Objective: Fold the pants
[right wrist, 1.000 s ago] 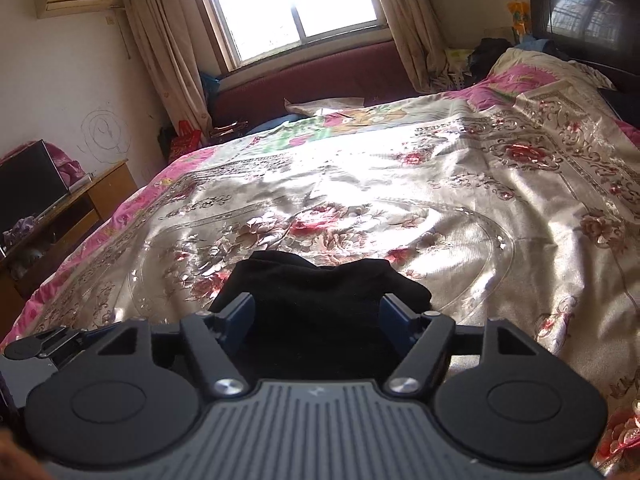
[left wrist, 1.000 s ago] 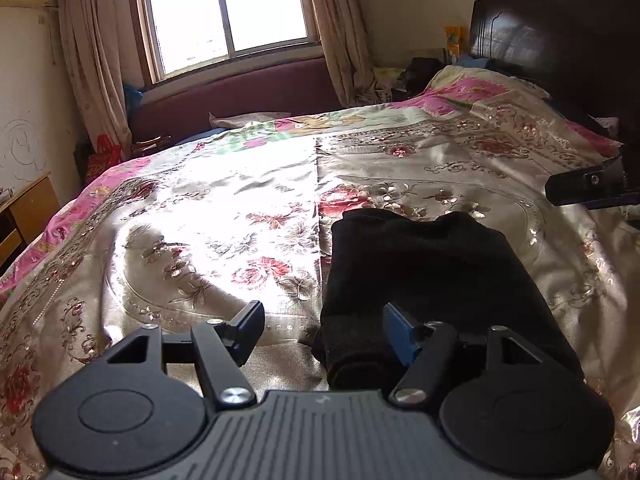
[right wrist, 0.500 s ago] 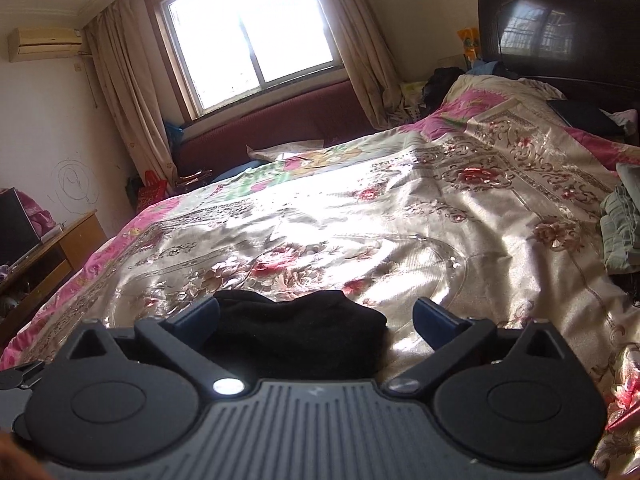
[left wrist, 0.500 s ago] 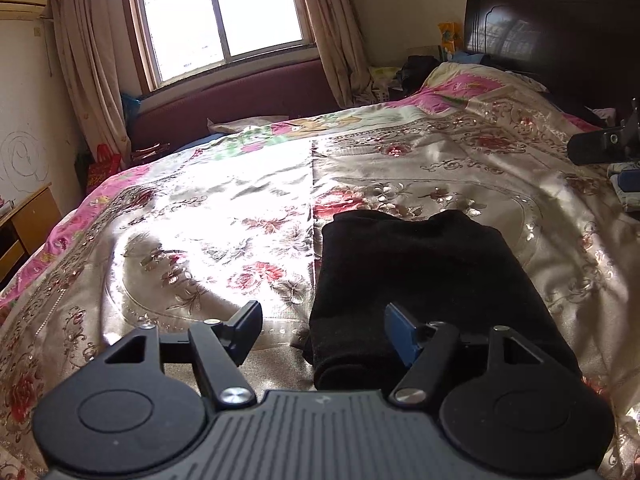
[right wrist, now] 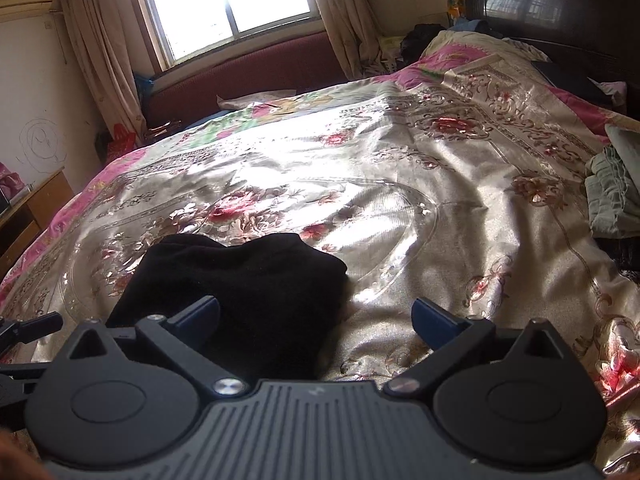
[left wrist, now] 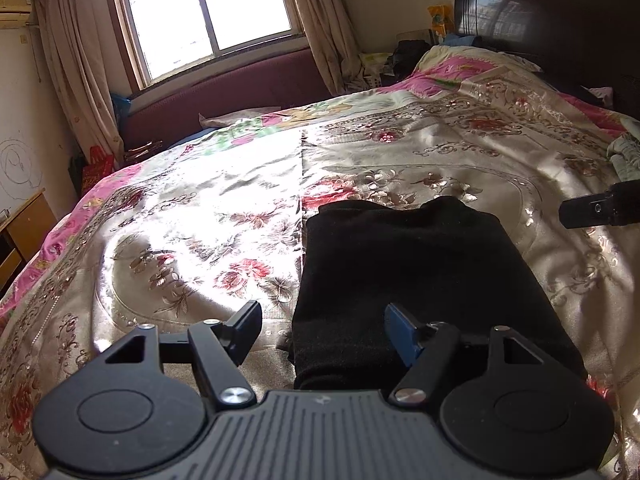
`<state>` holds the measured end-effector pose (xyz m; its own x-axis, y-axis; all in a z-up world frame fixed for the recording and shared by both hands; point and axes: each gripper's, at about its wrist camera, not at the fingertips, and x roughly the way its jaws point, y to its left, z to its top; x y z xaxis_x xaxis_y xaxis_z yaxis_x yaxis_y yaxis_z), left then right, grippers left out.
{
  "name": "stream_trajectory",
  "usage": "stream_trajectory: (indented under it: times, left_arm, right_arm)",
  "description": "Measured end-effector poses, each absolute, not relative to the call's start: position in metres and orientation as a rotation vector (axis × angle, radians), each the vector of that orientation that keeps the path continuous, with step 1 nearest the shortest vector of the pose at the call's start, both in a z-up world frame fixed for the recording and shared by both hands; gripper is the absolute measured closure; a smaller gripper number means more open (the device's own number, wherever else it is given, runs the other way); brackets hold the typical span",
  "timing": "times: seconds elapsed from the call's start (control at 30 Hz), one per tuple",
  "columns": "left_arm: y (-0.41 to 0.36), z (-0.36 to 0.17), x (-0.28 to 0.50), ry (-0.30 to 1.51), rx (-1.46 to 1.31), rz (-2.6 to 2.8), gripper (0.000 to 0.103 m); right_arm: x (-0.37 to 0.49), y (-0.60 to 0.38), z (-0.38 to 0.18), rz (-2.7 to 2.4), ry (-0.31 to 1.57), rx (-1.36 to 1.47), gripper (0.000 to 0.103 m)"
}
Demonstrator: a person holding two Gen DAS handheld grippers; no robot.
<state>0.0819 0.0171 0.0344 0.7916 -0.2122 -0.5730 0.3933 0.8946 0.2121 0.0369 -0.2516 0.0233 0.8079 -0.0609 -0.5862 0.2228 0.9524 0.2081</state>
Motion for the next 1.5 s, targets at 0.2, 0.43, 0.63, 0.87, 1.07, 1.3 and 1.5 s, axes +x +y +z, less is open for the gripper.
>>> stream_trajectory:
  times: [0.2,0.43,0.63,0.87,1.07,1.3,1.5]
  left_arm:
    - [0.016,0.031,0.085,0.588,0.323,-0.335,0.020]
    - [0.018,0.029,0.088,0.593,0.319,-0.343,0.020]
    - [0.023,0.027,0.092,0.596,0.300,-0.344,0.020]
    - [0.027,0.022,0.098,0.599,0.300,-0.346,0.019]
    - [0.031,0.022,0.111,0.615,0.289,-0.366,0.018]
    - [0.032,0.017,0.126,0.636,0.280,-0.410,0.018]
    - [0.035,0.013,0.138,0.660,0.255,-0.453,0.017]
  right_arm:
    - [0.040,-0.245,0.018,-0.167,0.647,0.229,0.003]
    - [0.044,-0.241,0.014,-0.174,0.684,0.206,0.004]
    - [0.048,-0.236,0.012,-0.166,0.709,0.190,0.005]
    - [0.057,-0.236,0.005,-0.148,0.746,0.219,0.006]
    - [0.067,-0.235,0.000,-0.130,0.764,0.217,0.008]
    - [0.079,-0.238,-0.007,-0.123,0.783,0.247,0.008]
    - [0.084,-0.249,-0.018,-0.103,0.832,0.314,0.008]
